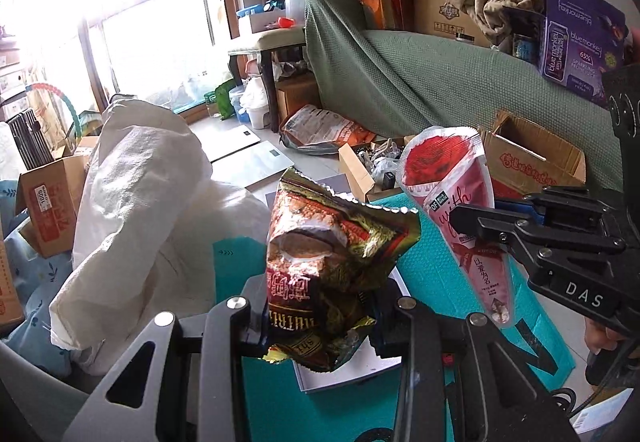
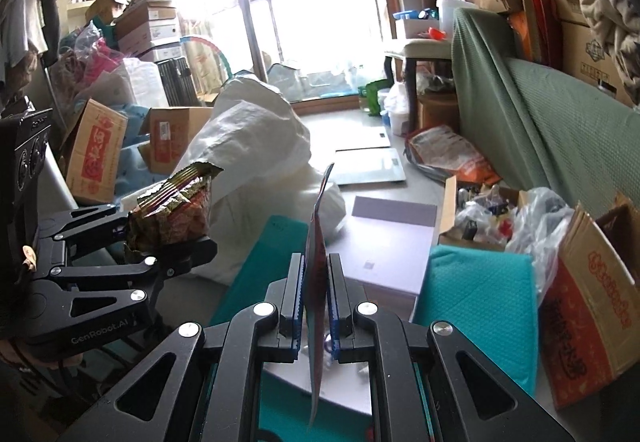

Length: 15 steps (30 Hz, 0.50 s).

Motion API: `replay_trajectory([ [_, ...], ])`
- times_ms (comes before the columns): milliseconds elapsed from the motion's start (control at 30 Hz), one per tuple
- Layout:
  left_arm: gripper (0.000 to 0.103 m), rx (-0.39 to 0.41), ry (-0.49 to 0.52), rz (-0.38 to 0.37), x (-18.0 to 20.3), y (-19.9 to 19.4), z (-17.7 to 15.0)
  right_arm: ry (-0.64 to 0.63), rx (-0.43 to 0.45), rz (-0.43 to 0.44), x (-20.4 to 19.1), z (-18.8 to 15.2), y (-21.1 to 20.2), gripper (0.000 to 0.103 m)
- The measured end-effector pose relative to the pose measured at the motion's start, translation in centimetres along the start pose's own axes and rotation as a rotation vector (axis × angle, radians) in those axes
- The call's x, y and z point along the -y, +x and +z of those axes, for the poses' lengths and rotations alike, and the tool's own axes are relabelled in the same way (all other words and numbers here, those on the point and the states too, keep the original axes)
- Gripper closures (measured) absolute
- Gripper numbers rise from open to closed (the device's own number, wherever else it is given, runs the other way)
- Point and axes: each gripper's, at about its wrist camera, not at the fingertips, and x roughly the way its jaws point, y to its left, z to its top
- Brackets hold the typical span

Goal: Organize soft objects
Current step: 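Carry the snack bag over the white box with left tool while right tool carries the pink packet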

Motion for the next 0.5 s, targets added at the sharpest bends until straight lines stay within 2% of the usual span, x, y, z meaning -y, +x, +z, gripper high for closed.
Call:
replay_trajectory([
  [167, 0.068, -0.021, 0.011, 0.029, -0.7, 2.6, 0.1, 0.002, -0.013, -0.012, 0.8, 0.5, 2.2, 0.092],
  [500, 0.068, -0.119, -0.018, 0.046, -1.4, 8.7, -2.3, -0.018, -0.107, -0.053, 1.9, -2.1, 6.8, 0.092],
])
